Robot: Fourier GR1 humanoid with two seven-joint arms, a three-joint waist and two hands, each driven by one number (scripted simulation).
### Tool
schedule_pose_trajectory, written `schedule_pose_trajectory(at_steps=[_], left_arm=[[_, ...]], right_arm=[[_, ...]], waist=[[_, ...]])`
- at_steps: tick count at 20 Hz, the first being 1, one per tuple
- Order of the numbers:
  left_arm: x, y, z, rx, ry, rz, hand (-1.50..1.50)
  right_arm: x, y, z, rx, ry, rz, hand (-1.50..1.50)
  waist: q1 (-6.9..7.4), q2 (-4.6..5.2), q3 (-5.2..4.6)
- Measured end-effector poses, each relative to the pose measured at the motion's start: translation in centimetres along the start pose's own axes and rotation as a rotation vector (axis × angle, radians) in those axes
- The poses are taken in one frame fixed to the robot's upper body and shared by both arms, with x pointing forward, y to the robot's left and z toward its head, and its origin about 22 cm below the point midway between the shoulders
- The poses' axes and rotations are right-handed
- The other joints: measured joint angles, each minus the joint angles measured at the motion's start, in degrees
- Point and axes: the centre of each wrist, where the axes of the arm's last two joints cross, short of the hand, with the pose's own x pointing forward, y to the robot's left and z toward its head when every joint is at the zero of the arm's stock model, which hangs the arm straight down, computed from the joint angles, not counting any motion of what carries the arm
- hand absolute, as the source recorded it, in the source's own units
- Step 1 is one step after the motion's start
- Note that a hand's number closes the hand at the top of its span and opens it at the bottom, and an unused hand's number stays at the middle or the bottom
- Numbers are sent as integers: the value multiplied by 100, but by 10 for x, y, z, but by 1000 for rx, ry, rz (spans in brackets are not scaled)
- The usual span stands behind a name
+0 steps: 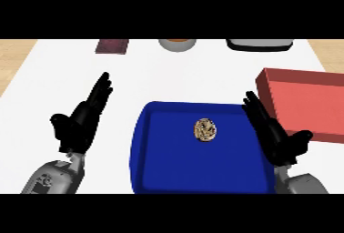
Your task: Pick the cupcake from the tray and place it in the cardboard box
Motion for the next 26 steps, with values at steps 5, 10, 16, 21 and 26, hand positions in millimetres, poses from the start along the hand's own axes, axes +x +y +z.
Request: schedule_pose_trajectory(at_steps=[5, 10, 16, 21, 26], left_arm=[[-5, 0, -3, -72, -45, -58, 0], [-8, -6, -3, -148, -47, -90, 0], [-14, -1, 1, -193, -43, -104, 0], [-17, 3, -2, -205, -42, -105, 0], [-23, 6, -2, -211, -45, -104, 0]], right_arm=[[-8, 23, 2, 15, 13, 123, -150], [-8, 12, -2, -27, -92, 452, -150], [-24, 1, 16, 1, -219, 978, -150], [5, 19, 30, 13, -274, 1192, -150], [54, 48, 50, 90, -181, 1272, -150]], waist=[[-2, 68, 78], [-102, 19, 80], [-79, 33, 79], [-129, 34, 85], [-114, 42, 87]])
